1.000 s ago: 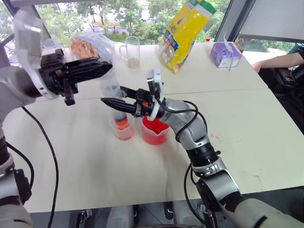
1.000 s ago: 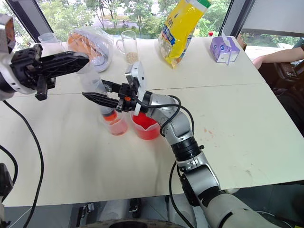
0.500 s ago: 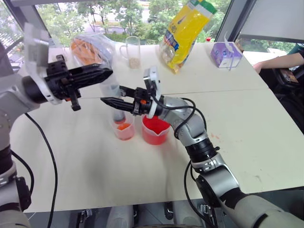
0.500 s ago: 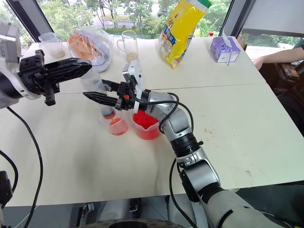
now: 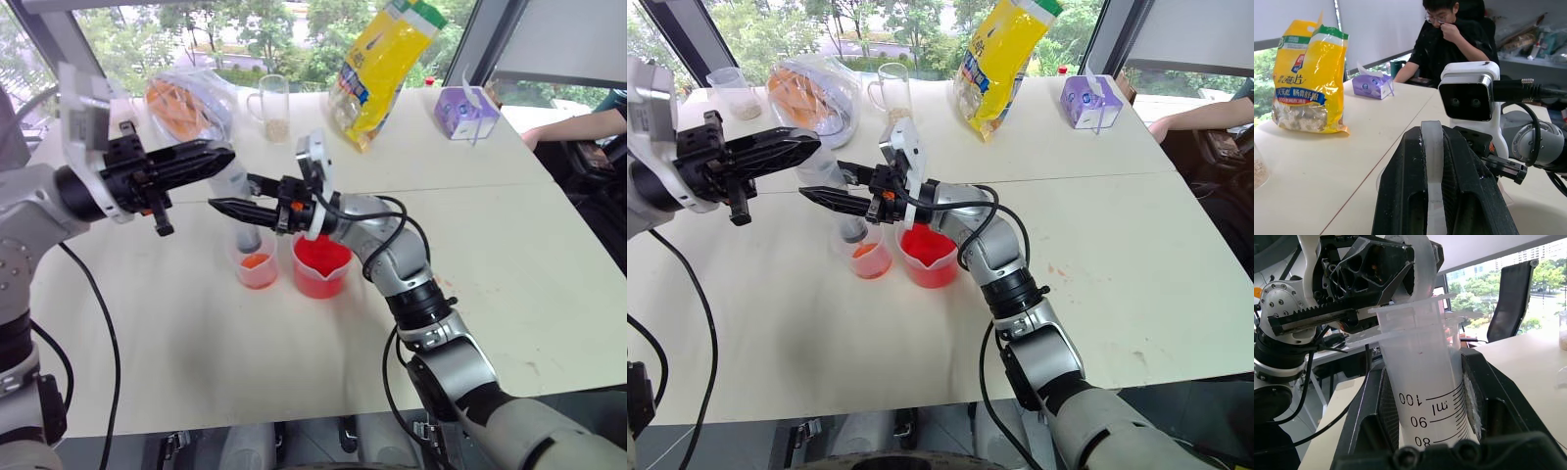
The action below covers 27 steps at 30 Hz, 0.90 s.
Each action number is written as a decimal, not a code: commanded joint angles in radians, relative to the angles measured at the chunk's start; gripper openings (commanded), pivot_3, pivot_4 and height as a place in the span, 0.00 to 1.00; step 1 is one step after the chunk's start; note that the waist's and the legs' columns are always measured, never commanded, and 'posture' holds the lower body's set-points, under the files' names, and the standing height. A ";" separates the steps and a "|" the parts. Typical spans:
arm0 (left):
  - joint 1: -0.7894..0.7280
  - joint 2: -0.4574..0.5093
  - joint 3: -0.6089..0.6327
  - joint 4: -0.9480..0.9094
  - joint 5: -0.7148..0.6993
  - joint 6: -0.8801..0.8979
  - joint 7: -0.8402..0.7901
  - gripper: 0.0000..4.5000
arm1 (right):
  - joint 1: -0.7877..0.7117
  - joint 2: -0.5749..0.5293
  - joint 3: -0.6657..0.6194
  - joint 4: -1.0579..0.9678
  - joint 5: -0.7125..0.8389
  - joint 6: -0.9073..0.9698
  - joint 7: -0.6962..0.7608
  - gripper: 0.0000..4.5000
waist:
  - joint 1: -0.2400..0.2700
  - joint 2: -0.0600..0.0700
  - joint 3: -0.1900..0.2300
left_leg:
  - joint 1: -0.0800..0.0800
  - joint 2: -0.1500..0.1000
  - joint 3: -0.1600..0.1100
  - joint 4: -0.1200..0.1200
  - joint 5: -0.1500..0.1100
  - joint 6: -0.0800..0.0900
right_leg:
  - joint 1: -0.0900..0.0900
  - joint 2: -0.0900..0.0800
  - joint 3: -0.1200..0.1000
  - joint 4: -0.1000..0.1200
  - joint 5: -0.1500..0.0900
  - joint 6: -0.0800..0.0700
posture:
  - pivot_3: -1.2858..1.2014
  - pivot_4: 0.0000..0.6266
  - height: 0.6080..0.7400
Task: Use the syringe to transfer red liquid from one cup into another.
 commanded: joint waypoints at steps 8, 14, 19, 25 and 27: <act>-0.022 0.015 -0.059 -0.015 -0.022 0.059 -0.022 0.84 | -0.033 0.029 -0.098 -0.044 0.032 -0.024 -0.062 0.31 | 0.001 0.000 0.000 | 0.000 0.000 0.000 0.000 0.000 0.000 | 0.000 0.000 0.000 0.000 0.000 0.000 | 0.52 0.24 1.00; -0.058 0.042 0.002 0.033 -0.037 0.068 -0.021 0.99 | -0.020 0.039 -0.090 -0.050 0.033 -0.007 -0.058 0.31 | -0.002 0.000 0.000 | 0.000 0.000 0.000 -0.001 0.000 0.000 | 0.000 0.000 0.000 0.000 0.000 0.000 | 0.52 0.24 1.00; -0.010 0.103 0.047 0.046 -0.029 0.072 -0.056 0.99 | -0.024 0.045 -0.098 -0.056 0.039 0.010 -0.064 0.31 | -0.002 0.000 0.000 | 0.000 0.000 0.000 -0.001 0.000 0.000 | 0.000 0.000 0.000 0.000 0.000 0.000 | 0.52 0.24 1.00; 0.032 0.125 0.066 0.044 -0.030 0.060 -0.084 0.99 | -0.072 0.021 -0.161 -0.153 0.123 0.158 -0.142 0.31 | 0.003 0.000 0.000 | 0.000 0.000 0.000 -0.001 0.000 0.000 | -0.001 0.000 0.000 0.000 0.000 0.000 | 0.52 0.24 1.00; 0.026 0.114 0.061 0.048 -0.034 0.058 -0.086 0.99 | -0.114 -0.013 -0.205 -0.187 0.170 0.247 -0.186 0.31 | 0.003 0.000 0.000 | 0.000 0.000 0.000 -0.001 0.000 0.000 | -0.001 0.000 0.000 -0.001 0.000 0.000 | 0.52 0.24 1.00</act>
